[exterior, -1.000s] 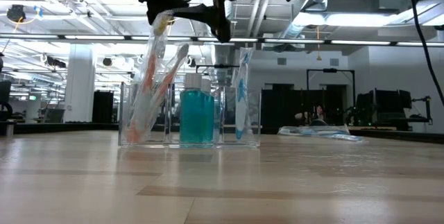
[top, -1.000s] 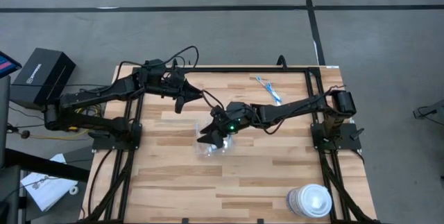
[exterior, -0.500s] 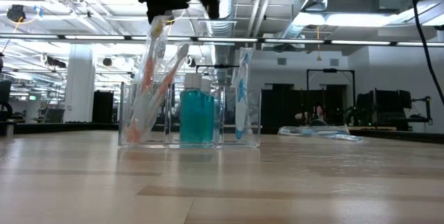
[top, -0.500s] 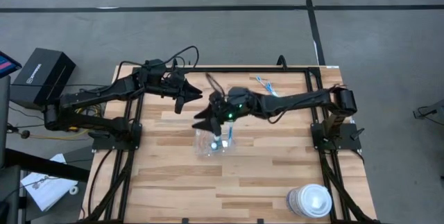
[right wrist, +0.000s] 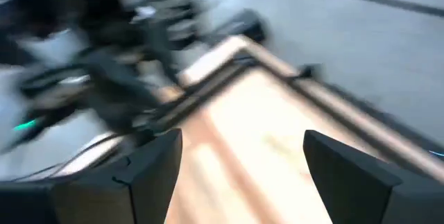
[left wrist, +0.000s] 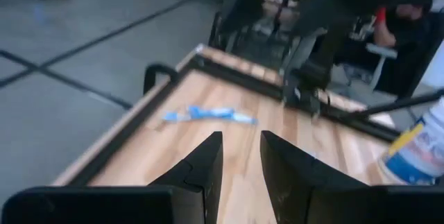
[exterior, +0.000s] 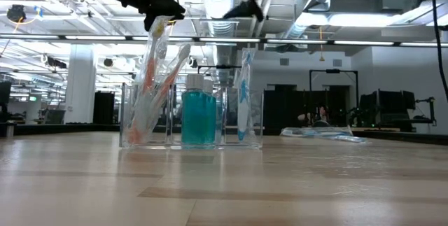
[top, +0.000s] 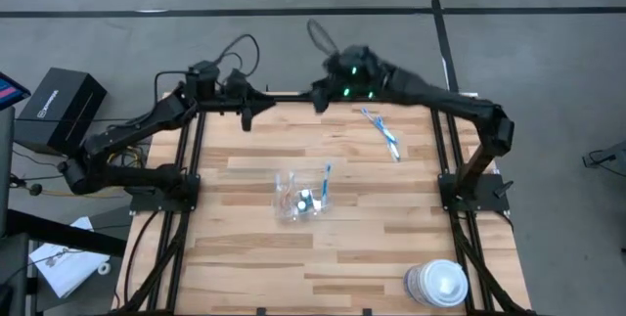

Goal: Pick & Place toothbrushing station
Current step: Put the left blue toothbrush into the transparent organizer

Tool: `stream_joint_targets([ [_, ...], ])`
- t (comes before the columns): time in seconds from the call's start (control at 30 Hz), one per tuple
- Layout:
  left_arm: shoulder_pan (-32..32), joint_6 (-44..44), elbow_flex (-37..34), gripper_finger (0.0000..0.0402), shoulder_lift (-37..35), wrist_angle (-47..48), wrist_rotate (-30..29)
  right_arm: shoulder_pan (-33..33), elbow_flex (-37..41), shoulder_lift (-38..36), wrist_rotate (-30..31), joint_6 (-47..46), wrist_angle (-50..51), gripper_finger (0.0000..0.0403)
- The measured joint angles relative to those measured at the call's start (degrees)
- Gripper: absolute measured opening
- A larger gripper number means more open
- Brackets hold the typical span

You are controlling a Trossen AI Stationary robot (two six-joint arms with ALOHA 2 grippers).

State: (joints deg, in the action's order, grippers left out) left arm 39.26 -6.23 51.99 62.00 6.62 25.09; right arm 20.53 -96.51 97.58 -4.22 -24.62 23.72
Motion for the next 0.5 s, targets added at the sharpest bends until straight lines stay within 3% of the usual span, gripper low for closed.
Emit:
stream_joint_targets([
  [0.13, 3.5, -0.3, 0.0, 0.0092, 0.0, -3.0, 3.4, 5.8, -4.6, 0.2, 2.9, 0.6, 13.7, 0.0290],
  [0.37, 6.3, -0.4, 0.0, 0.0092, 0.3, -3.4, 4.2, 13.1, -5.4, 0.2, 7.1, 1.3, 33.8, 0.0290],
  [0.5, 6.6, -0.6, 0.0, 0.0092, 0.3, -3.8, 4.3, 16.9, -2.4, 1.3, 10.3, 1.5, 36.6, 0.0290],
])
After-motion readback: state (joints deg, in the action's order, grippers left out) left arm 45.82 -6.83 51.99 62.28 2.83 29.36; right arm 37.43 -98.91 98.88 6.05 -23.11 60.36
